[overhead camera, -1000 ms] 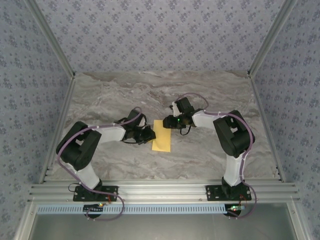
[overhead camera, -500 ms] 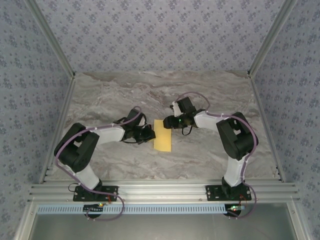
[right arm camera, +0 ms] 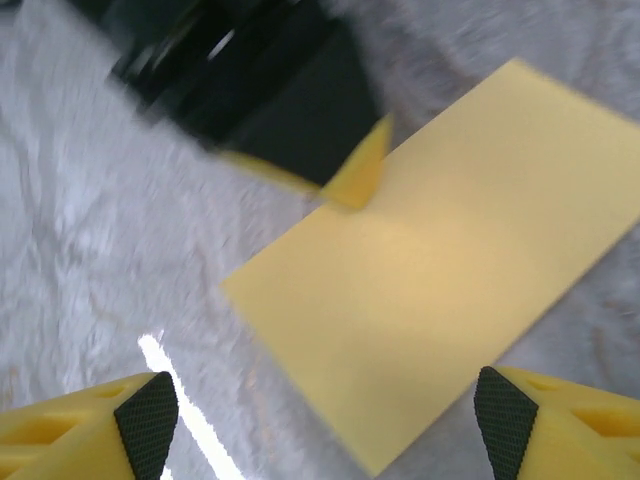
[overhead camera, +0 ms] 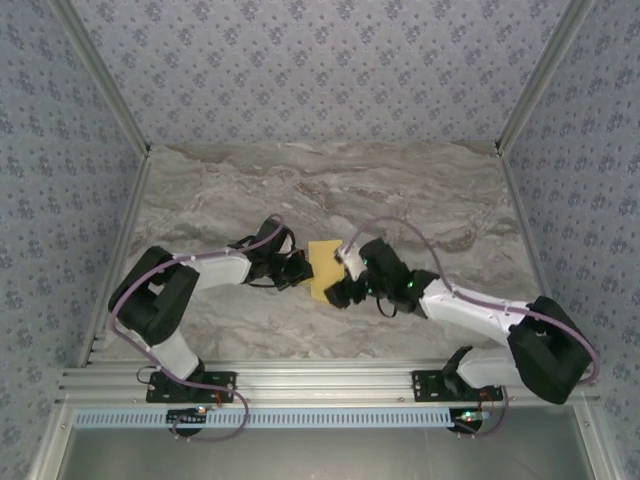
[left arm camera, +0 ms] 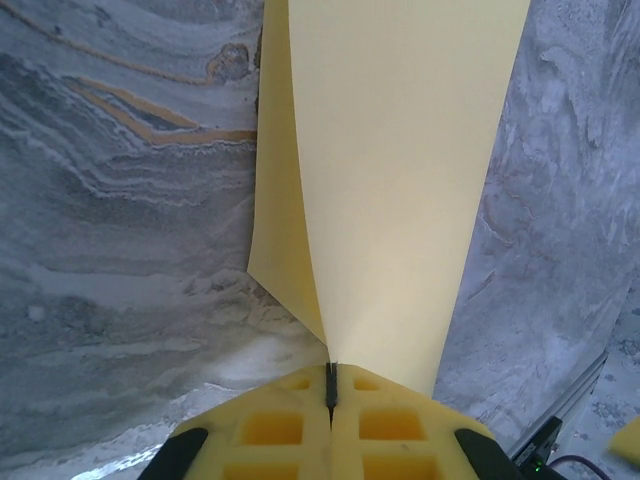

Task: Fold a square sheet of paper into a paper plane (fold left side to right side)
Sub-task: Third fold the triangle at the center of the table.

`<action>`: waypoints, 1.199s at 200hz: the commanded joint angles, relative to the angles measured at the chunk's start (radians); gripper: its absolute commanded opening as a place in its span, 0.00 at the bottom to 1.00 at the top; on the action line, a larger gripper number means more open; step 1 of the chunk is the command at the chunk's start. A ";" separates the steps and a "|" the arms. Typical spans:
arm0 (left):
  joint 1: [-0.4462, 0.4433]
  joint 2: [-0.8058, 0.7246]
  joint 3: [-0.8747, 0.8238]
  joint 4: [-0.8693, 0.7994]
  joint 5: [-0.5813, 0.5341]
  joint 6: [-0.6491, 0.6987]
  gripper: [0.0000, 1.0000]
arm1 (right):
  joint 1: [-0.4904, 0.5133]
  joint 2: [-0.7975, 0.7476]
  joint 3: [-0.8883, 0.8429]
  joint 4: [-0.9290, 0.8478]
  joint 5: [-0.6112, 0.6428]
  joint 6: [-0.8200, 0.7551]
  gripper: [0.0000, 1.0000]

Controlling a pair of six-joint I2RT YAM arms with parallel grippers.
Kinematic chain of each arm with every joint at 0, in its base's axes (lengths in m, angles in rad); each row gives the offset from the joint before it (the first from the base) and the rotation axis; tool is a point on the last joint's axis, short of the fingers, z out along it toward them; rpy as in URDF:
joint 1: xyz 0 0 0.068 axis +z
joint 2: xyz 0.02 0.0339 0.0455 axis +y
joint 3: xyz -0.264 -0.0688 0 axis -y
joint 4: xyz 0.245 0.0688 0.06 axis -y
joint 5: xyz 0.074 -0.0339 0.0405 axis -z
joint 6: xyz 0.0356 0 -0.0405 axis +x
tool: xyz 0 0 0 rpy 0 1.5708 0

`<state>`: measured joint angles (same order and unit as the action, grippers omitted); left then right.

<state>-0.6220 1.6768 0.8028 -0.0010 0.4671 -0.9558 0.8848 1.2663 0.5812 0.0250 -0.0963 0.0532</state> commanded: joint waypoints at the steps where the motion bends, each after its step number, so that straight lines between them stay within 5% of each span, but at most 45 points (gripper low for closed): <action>1: -0.004 -0.041 0.011 0.007 0.027 -0.017 0.00 | 0.105 0.015 -0.028 0.067 0.201 -0.083 0.83; 60: -0.004 -0.047 0.013 -0.004 0.031 -0.014 0.00 | 0.189 0.226 0.058 0.135 0.281 -0.131 0.80; 103: -0.004 -0.049 0.015 -0.008 0.033 -0.009 0.00 | 0.191 0.303 0.126 0.149 0.309 -0.156 0.68; 130: -0.004 -0.051 0.018 -0.016 0.033 -0.004 0.00 | 0.189 0.333 0.155 0.133 0.303 -0.165 0.52; 162: -0.001 -0.057 0.021 -0.031 0.023 0.013 0.00 | 0.178 0.331 0.149 0.119 0.271 -0.152 0.20; 186: 0.016 -0.082 0.026 -0.066 0.013 0.043 0.09 | 0.168 0.325 0.151 0.074 0.224 -0.145 0.01; 240: 0.108 -0.214 0.047 -0.201 0.024 0.133 0.31 | 0.123 0.303 0.158 0.026 0.101 -0.087 0.00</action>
<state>-0.5495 1.5375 0.8032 -0.1162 0.4755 -0.8879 1.0340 1.5845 0.7246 0.1108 0.0845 -0.0784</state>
